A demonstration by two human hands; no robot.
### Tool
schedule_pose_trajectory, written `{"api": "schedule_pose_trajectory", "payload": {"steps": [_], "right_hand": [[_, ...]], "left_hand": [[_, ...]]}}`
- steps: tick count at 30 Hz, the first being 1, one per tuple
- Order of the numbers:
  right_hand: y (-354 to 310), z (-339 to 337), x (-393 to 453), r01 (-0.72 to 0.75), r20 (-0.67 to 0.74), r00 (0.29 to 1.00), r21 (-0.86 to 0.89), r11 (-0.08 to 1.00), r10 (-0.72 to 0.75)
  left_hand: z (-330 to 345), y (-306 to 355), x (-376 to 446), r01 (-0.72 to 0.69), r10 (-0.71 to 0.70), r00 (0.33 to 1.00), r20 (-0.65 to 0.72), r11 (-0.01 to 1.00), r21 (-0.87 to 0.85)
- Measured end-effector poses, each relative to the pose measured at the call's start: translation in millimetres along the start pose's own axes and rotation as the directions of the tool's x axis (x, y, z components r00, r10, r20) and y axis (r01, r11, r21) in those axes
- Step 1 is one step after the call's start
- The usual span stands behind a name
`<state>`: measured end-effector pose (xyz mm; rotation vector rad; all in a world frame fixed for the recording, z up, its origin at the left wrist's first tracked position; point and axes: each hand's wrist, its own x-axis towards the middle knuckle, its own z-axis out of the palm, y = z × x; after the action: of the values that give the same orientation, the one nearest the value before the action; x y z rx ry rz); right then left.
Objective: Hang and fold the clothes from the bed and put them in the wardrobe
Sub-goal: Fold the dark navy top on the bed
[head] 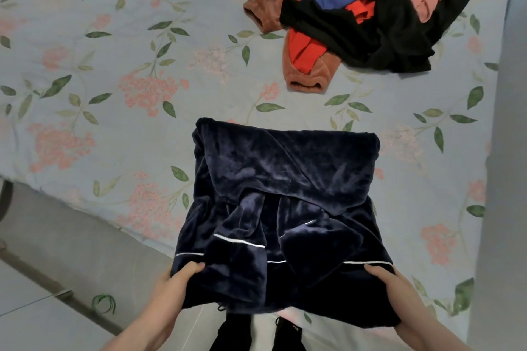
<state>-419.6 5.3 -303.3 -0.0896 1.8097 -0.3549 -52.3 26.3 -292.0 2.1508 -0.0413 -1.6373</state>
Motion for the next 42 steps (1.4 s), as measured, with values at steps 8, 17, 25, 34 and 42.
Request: {"api": "schedule_pose_trajectory", "payload": {"steps": [8, 17, 25, 34, 42], "right_hand": [[-80.4, 8.5, -31.8, 0.103, 0.157, 0.974, 0.325, 0.940, -0.161], [-191.3, 39.1, -16.5, 0.118, 0.112, 0.959, 0.677, 0.727, -0.260], [-236.3, 64.6, 49.3, 0.340, -0.063, 0.936, 0.428, 0.837, -0.347], [-192.8, 91.1, 76.9, 0.500, 0.200, 0.637, -0.843, 0.201, -0.745], [-200.2, 101.7, 109.7, 0.347, 0.173, 0.475, -0.938, 0.003, -0.863]], "left_hand": [[27.6, 87.2, -30.5, -0.356, 0.349, 0.933, -0.082, 0.929, -0.101], [60.3, 210.9, 13.4, -0.321, 0.315, 0.947, -0.067, 0.910, -0.263], [71.4, 270.5, 77.5, -0.363, 0.308, 0.929, -0.204, 0.865, -0.347], [117.3, 198.4, 65.3, -0.826, 0.800, 0.428, 0.420, 0.157, 0.542], [151.3, 191.8, 126.0, -0.706, 0.777, 0.399, 0.487, -0.079, 0.703]]}}
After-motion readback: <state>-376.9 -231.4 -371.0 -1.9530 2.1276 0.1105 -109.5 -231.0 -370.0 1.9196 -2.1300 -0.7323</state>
